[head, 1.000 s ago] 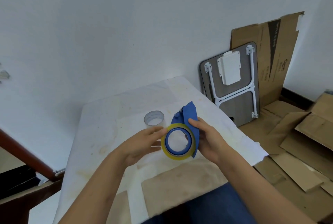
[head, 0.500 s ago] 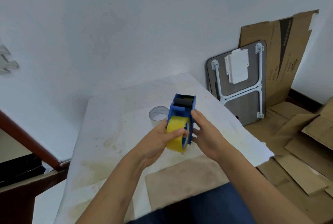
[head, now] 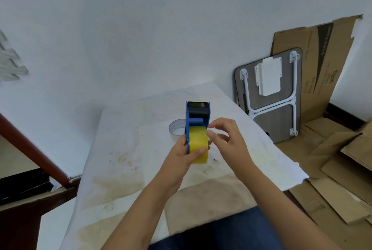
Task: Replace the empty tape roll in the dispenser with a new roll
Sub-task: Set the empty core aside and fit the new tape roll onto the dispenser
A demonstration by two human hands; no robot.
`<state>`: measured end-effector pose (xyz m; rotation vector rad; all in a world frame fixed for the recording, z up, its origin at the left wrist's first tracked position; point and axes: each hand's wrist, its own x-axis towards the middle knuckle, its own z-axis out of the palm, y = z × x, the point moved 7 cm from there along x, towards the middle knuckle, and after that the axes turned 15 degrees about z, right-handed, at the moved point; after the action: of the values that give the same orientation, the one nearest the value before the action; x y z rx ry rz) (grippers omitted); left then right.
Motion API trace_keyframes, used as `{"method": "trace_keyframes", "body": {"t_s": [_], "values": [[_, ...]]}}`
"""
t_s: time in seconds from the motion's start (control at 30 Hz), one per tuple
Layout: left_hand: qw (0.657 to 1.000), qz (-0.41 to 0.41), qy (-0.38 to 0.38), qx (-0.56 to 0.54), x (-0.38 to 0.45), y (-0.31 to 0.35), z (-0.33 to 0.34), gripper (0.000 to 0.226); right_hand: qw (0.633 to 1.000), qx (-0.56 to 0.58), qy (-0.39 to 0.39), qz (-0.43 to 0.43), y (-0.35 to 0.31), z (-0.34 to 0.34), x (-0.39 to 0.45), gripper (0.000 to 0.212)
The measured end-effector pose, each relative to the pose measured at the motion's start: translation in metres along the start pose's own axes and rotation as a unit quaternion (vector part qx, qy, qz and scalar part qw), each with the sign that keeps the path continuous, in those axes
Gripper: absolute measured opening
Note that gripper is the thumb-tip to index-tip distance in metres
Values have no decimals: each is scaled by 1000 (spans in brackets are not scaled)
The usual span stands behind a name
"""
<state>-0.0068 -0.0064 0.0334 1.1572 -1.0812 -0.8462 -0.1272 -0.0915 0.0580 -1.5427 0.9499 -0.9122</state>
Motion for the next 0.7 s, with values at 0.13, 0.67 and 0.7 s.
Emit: {"method": "trace_keyframes", "body": {"t_s": [0.13,0.67,0.7], "values": [[998,35,44,9,2,0,-4,44,999,0,-48,20,3,9,-5,19],[999,16,-6,50,-7,0,-10,45,987,-146,-15,-59,-16,10,-6,11],[999,13,-7,49,-8,0,-10,44,989,-138,-13,-56,-17,9,-5,12]]}}
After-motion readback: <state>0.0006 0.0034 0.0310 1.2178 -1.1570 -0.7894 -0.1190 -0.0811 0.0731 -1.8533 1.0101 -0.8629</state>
